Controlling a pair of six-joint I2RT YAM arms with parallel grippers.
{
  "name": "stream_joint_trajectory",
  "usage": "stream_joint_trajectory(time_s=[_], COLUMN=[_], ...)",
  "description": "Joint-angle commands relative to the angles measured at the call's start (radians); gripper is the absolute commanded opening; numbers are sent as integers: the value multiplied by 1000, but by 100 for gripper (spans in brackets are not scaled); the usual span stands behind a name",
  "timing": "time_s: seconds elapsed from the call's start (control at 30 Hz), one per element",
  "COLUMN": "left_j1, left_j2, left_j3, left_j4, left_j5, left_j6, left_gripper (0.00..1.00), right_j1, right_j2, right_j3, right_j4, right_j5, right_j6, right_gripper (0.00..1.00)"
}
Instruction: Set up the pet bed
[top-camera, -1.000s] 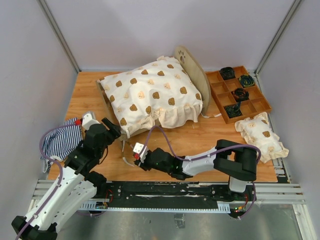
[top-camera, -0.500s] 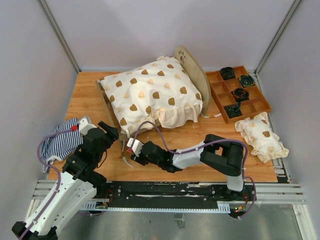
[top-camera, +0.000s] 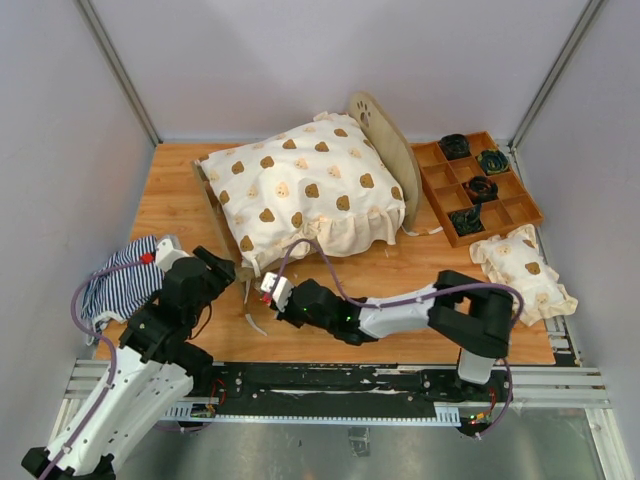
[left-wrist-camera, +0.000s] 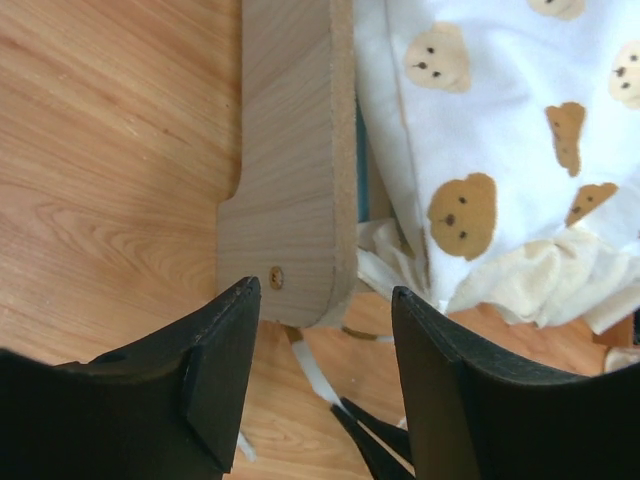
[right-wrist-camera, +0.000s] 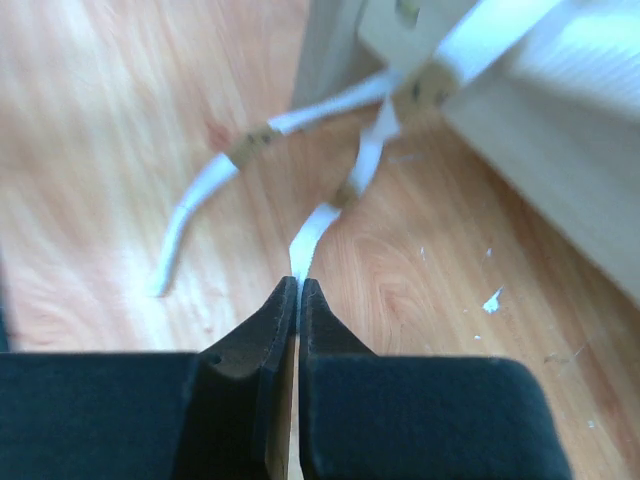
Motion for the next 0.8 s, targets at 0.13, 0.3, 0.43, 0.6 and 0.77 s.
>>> stream_joint_trajectory(time_s=[0.13, 0.3, 0.43, 0.6, 0.77], left_j1=[6, 6, 6, 6, 6], left_j2=[-107, -156, -166, -169, -133], left_j3=[42, 17, 11, 38, 39], left_j4=[-38, -29, -29, -94, -137], left_j5=[188, 281, 366, 309, 299], left_j6=[36, 21, 8, -32, -150], left_gripper=[61, 65, 68, 69, 70], right_j1=[7, 8, 8, 8, 8], right_j2=[-225, -189, -155, -149, -143], right_j3=[-45, 8, 30, 57, 71], right_j4=[155, 207, 256, 265, 291], right_j5=[-196, -189, -141, -55, -81], right_j6=[177, 195, 137, 76, 74], right_gripper=[0, 0, 0, 0, 0])
